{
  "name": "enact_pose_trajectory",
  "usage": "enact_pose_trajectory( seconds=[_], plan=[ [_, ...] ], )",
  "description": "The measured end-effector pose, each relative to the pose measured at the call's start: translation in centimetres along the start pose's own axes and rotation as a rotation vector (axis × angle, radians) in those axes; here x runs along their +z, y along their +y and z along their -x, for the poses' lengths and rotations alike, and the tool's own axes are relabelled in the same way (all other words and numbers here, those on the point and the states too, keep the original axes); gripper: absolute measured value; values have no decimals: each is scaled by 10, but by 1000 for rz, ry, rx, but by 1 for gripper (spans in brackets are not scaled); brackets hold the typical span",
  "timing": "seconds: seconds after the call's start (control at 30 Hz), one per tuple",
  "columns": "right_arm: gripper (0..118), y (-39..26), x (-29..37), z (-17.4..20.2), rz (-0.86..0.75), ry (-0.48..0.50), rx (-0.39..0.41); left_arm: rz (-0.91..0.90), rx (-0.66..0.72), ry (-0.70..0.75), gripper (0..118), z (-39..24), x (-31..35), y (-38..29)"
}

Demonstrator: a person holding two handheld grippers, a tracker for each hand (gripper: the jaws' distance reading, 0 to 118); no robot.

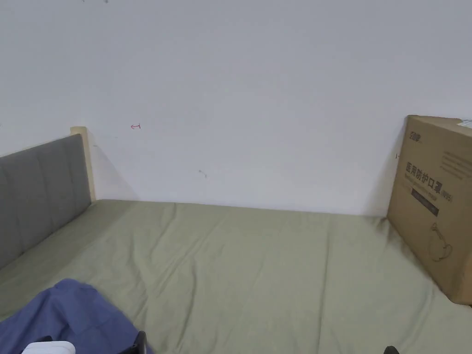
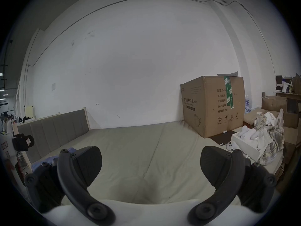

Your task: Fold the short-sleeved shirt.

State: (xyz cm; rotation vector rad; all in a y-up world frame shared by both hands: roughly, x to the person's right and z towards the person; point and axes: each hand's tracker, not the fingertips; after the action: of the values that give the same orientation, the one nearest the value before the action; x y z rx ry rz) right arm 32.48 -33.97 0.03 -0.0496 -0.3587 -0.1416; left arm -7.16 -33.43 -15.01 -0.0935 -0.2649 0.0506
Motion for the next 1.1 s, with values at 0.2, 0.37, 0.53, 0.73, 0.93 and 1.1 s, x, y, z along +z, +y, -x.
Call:
enact_pose_trajectory(
  seconds=[0.2,0.37,0.53,0.73,0.93,1.1],
  plan=[
    [118,-2,3,-1,15,-8,15,8,-17,-7,118,-4,1,0],
    [118,-4,3,-1,31,-2,26,14,-23,-14,118,-5,2,-2],
    [118,-5,1,0,32,-4,55,18,-29,-18,118,-7,3,-2],
    [118,-5,1,0,37,-1,53,23,-17,-22,118,-9,2,-4],
    [118,-3,3,-3,37,-4,54,26,-23,-40,118,-16,1,-5],
    [118,1,5,-4,33,-11,66,20,-30,-63,118,-24,-2,-3]
  ],
)
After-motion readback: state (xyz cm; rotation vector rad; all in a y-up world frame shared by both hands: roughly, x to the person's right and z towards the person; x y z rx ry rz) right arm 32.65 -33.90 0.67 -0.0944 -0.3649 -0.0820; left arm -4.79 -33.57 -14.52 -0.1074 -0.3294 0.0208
